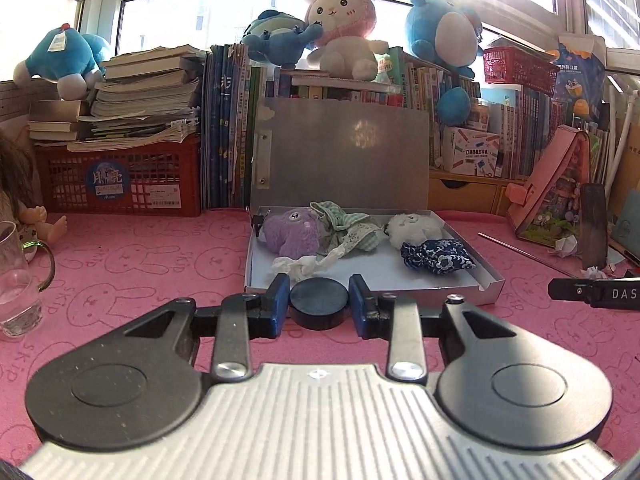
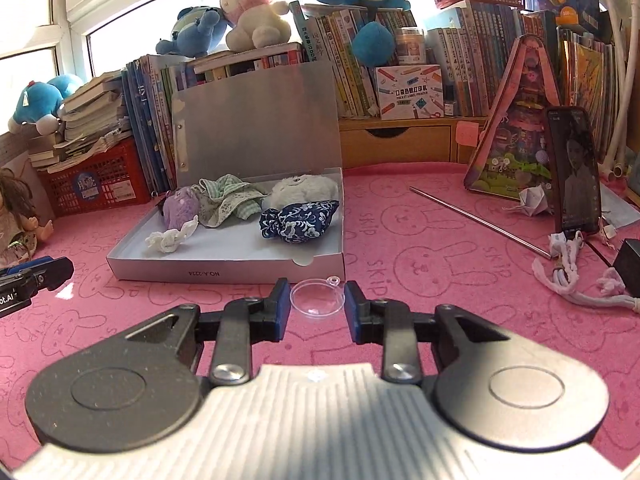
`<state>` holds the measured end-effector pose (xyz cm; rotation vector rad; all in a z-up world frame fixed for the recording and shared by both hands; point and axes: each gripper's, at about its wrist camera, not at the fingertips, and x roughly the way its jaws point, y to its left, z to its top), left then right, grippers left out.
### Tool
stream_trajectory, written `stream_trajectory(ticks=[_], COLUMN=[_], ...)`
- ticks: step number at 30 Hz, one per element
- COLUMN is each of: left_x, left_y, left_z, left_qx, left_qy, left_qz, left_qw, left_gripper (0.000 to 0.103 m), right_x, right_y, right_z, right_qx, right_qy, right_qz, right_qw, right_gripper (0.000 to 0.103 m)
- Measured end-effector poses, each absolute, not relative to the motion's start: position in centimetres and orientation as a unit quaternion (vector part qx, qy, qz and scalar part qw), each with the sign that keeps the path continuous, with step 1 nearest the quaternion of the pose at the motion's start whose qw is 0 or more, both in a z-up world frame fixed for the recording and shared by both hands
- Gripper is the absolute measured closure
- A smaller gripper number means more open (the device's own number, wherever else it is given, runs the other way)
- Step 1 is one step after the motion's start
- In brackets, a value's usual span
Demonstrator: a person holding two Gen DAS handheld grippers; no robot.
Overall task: Organize objects
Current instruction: 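Carry both lids into the white box and open both tools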
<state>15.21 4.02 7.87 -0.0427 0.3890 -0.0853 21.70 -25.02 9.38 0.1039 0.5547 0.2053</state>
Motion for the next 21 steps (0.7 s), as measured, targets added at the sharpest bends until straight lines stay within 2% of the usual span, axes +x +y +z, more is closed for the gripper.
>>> stream_trajectory(ticks=[11,21], left_x=[22.8,28.9], left_y=[3.1,3.3], left_z=[8.0,6.1], left_qx=[-0.012,-0.046], left_qy=[0.217,0.257], left_qz=[-0.047,-0.051], left_qw=[0.975,0.964], left_gripper=[0.066,0.066], right_x=[28.9,34.7], right_y=[-24.1,-23.5], right_z=[9.0,6.9], right_qx=[0.081,0.132], right_qy=[0.318,0.364], right_qz=[0.127,0.143], right_qw=[0.936,0.911], right_gripper=[0.07,0.07])
